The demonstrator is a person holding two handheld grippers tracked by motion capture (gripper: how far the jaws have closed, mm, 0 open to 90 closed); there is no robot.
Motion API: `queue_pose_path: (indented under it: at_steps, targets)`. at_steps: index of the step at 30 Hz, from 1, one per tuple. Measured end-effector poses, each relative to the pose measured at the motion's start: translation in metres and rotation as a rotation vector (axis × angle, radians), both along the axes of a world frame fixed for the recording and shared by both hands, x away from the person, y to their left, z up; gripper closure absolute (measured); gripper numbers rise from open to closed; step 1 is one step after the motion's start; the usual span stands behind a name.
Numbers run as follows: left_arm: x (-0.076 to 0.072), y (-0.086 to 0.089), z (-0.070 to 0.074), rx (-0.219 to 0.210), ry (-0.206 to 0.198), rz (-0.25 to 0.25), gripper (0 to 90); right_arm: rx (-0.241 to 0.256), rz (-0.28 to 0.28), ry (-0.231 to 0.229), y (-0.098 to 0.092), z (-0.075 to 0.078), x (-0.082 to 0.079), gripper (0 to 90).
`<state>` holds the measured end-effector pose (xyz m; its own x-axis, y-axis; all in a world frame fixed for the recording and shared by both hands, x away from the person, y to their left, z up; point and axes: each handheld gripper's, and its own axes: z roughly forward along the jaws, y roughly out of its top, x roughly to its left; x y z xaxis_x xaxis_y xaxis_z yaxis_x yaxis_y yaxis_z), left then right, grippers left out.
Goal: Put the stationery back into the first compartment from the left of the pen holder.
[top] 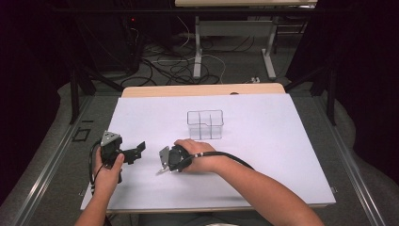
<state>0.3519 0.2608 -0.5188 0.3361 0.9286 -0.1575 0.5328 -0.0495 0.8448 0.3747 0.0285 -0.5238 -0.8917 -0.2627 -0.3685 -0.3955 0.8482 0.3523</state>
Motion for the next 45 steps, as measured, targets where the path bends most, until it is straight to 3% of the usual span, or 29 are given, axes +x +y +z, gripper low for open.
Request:
queue_pose_path:
  at_steps: [13, 24, 32, 33, 39, 40, 45]
  targets:
    - [0.0, 0.001, 0.0, 0.0, 0.001, 0.001, 0.4, -0.03, 0.044, 0.022, 0.013, -0.003, -0.01, 68.0]
    - [0.0, 0.001, -0.001, -0.001, 0.002, 0.0, 0.4, -0.077, 0.068, -0.011, 0.016, -0.012, -0.006, 71.7]
    - [0.0, 0.0, -0.001, 0.002, 0.004, 0.0, 0.4, -0.084, 0.085, -0.014, 0.016, -0.013, -0.006, 76.3]
    - [0.0, 0.0, -0.001, 0.002, 0.004, 0.0, 0.4, -0.104, 0.088, -0.007, 0.017, -0.012, -0.006, 78.5]
    - [0.0, 0.0, -0.001, -0.001, 0.006, 0.001, 0.4, -0.102, 0.122, -0.042, 0.017, -0.013, -0.008, 79.6]
    - [0.0, 0.0, -0.001, -0.001, 0.006, 0.001, 0.4, -0.121, 0.13, -0.041, 0.017, -0.012, -0.009, 79.6]
    - [0.0, 0.0, -0.001, -0.003, 0.006, 0.001, 0.4, -0.101, 0.126, -0.049, 0.017, -0.013, -0.009, 79.8]
